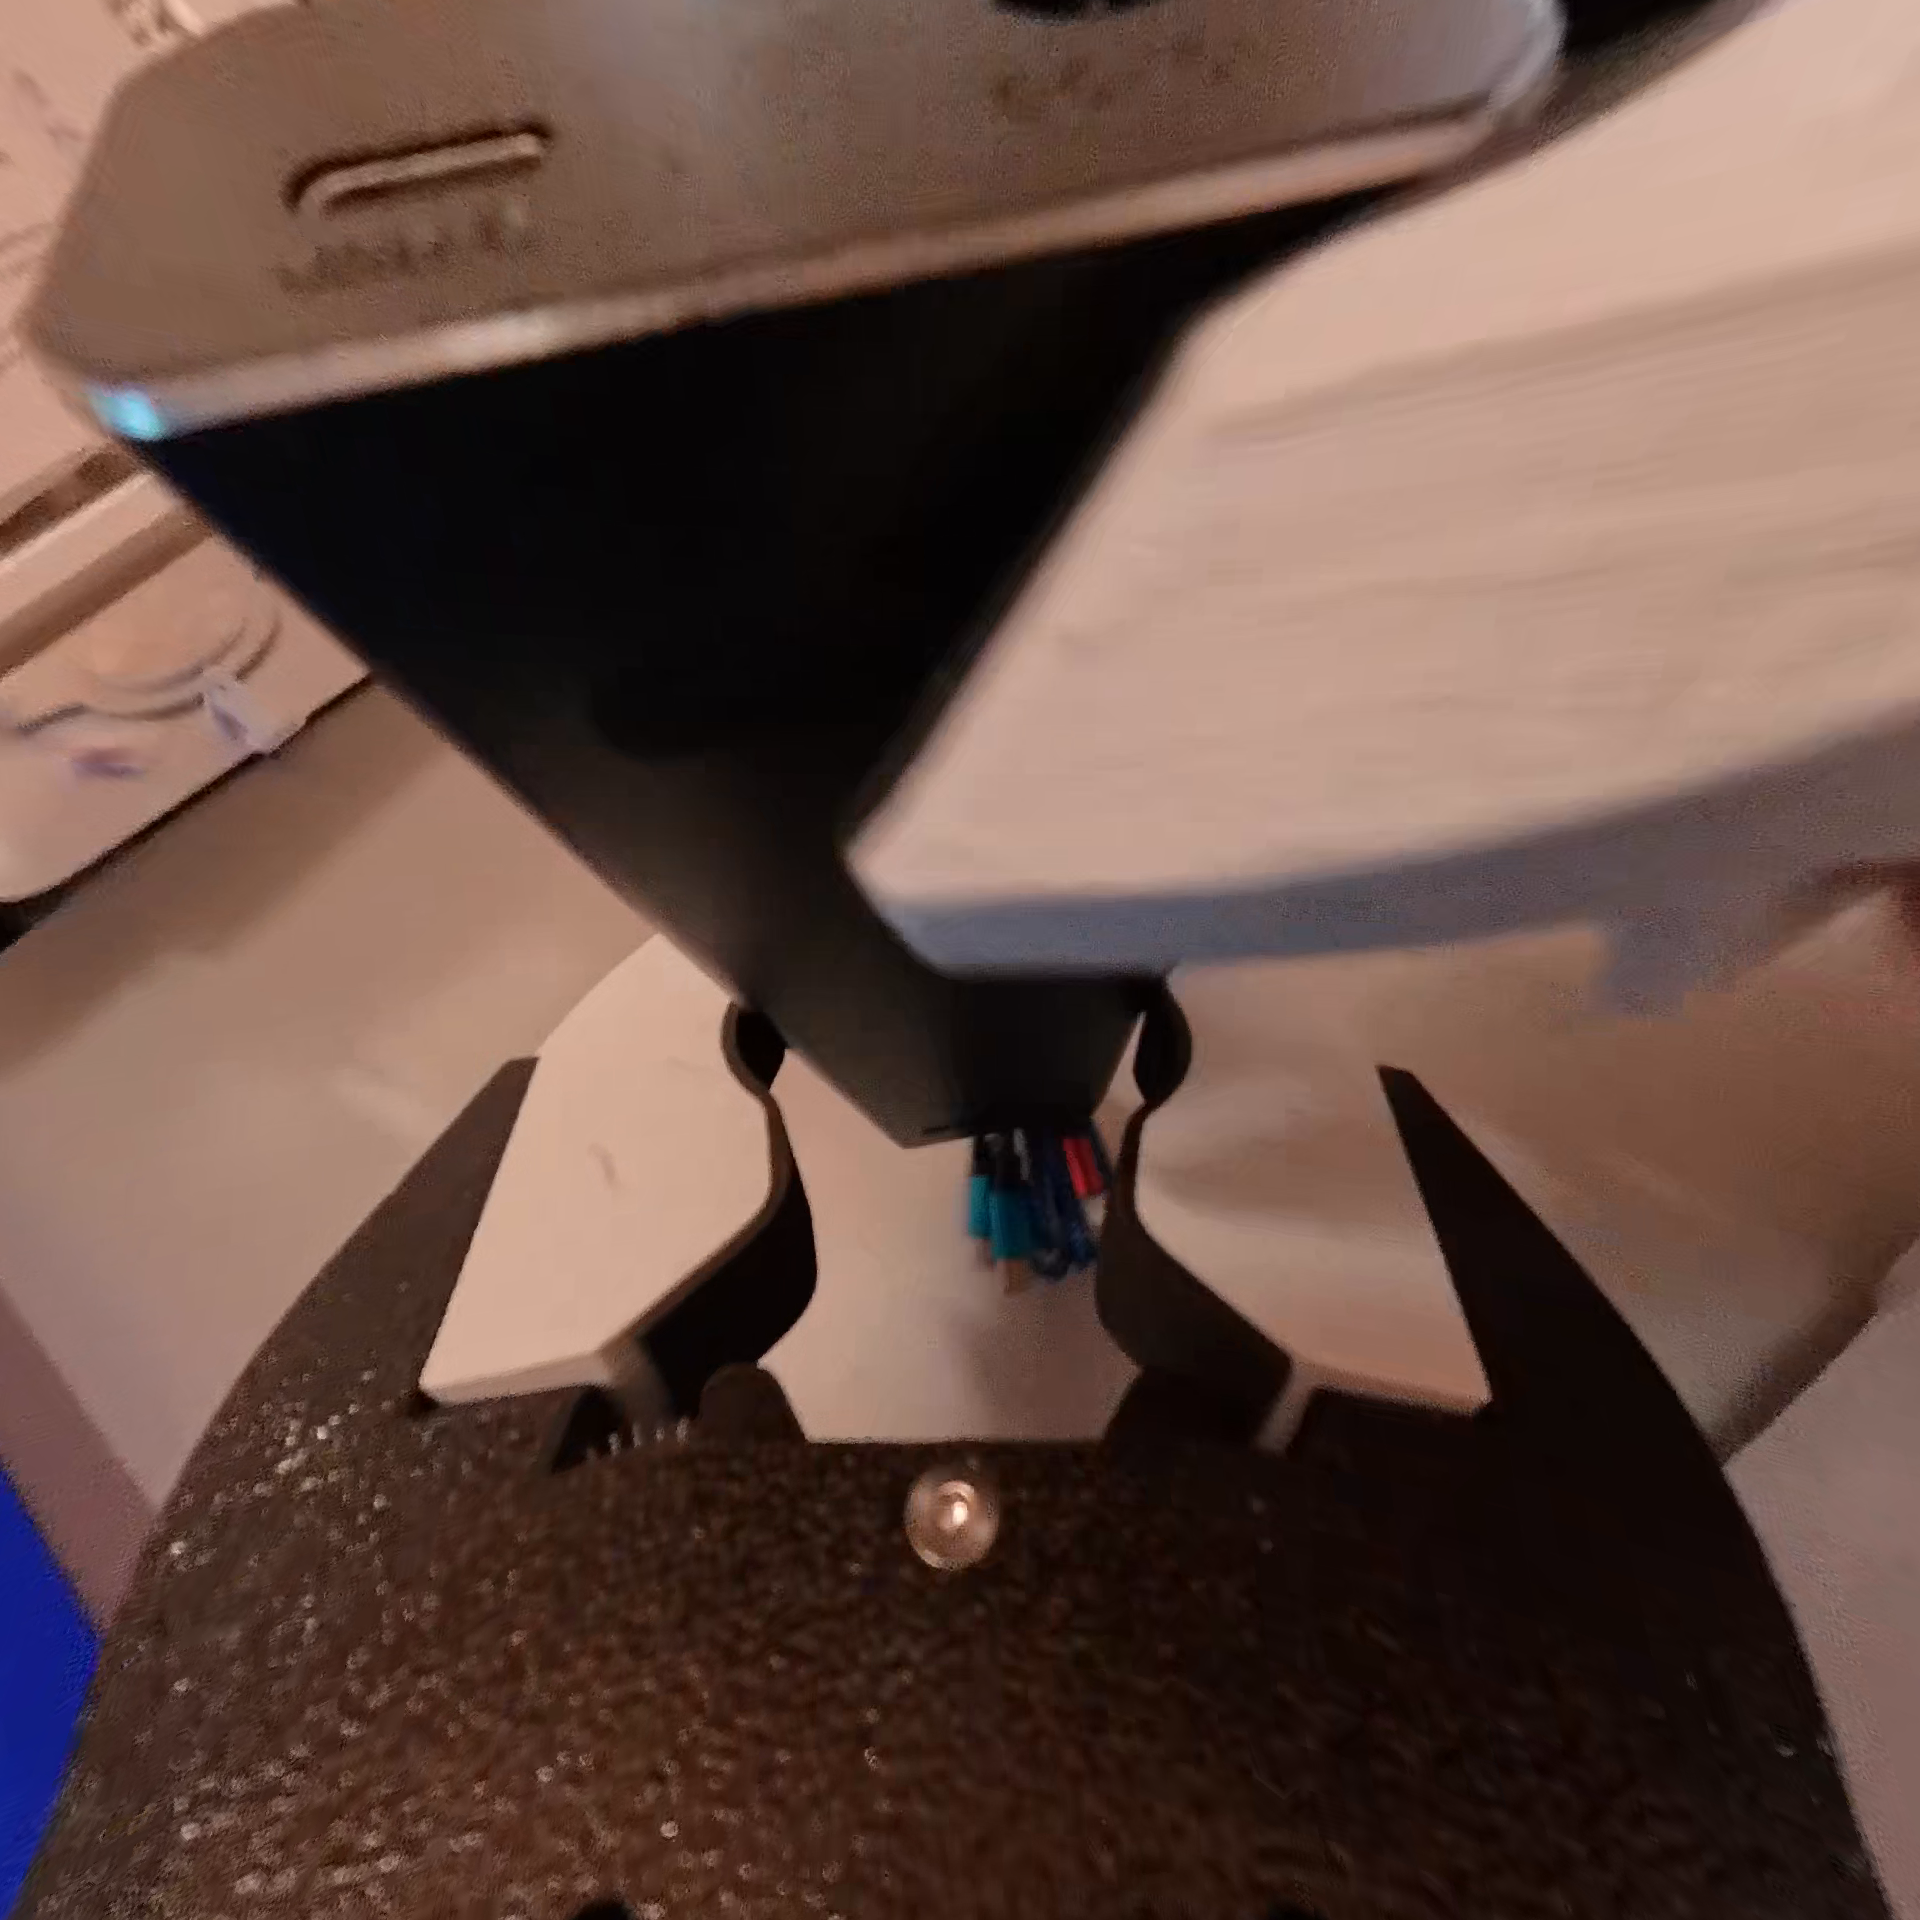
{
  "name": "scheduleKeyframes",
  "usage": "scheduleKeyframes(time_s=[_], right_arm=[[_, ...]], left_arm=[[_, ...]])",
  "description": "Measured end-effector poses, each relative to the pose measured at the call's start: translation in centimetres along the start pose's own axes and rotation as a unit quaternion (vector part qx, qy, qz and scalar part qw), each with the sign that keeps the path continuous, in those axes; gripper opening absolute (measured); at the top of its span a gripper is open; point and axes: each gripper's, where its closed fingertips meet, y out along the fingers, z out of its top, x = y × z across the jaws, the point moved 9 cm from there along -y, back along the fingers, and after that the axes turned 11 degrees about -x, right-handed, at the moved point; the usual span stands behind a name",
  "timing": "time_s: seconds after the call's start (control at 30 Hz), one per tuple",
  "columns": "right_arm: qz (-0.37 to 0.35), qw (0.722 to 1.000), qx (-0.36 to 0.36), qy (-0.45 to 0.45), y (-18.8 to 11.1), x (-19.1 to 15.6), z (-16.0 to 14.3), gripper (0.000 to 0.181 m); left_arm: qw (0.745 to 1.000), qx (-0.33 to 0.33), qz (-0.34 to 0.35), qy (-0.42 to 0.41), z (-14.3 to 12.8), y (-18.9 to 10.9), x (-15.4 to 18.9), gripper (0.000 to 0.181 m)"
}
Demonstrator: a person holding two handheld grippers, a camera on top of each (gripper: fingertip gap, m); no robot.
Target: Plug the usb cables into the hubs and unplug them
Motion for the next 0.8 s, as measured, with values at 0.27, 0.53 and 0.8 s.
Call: scheduleKeyframes(time_s=[0.27, 0.53, 0.8], right_arm=[[0.117, 0.979, -0.095, -0.135, -2.6, 1.9, 1.6, 0.085], [0.257, 0.940, -0.133, -0.180, -1.4, 3.9, 0.9, 0.096], [0.335, 0.920, -0.045, -0.197, -0.7, 4.1, 0.1, 0.077]], left_arm=[[0.973, 0.134, -0.184, 0.024, -1.6, -0.9, -0.8, 0.064], [0.946, 0.164, -0.279, 0.027, -2.1, -1.1, -0.4, 0.063], [0.922, 0.185, -0.337, 0.042, -1.9, -1.4, 0.2, 0.063]])
